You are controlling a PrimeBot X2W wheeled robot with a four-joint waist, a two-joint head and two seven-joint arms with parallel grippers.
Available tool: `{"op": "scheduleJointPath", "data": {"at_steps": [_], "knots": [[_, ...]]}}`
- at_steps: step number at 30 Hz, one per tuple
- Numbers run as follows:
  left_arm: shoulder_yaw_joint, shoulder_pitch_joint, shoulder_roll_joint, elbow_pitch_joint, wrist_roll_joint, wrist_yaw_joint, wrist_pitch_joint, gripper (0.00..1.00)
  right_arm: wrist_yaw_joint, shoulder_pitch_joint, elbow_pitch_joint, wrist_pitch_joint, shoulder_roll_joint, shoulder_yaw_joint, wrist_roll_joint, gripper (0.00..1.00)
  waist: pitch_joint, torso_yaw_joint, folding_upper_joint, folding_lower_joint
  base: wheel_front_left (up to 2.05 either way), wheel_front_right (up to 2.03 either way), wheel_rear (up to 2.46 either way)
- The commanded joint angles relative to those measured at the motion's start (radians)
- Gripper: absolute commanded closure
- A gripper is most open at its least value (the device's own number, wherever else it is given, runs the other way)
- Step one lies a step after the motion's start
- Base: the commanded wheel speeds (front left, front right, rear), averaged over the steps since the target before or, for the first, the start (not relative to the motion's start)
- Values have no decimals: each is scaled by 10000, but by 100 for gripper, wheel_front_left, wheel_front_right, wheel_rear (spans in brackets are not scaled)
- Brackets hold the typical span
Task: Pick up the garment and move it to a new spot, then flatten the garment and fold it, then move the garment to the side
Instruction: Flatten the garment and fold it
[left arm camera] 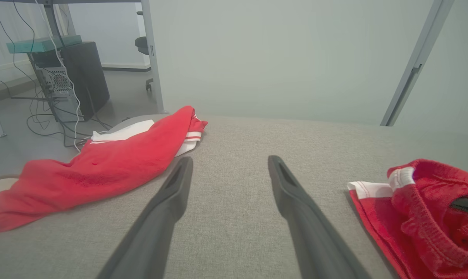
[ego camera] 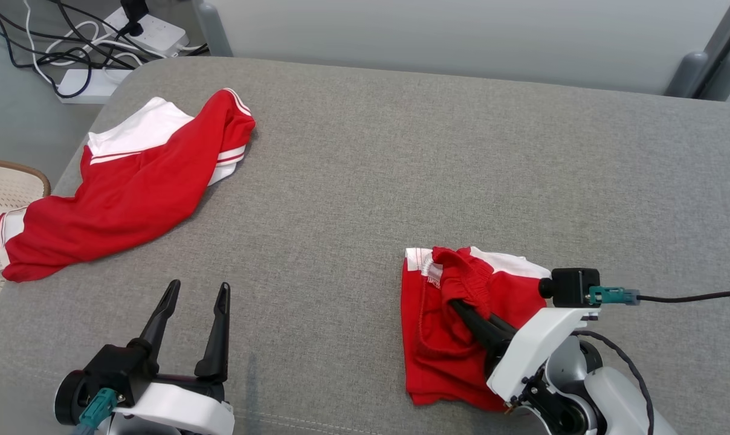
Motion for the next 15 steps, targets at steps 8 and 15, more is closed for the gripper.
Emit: {"op": "scheduleJointPath", "data": {"at_steps": [8,15], "knots": [[585,-524,101,-96,113,-121,-103,0,16,-602,104,-539,233,716,96,0,55,-63,0,0,0,0,0],[787,-511,53,-36,184,-205,-103,0,16,-263,-836,-1461,-443,762,-88,0,22,-300,0,0,0,0,0]]}}
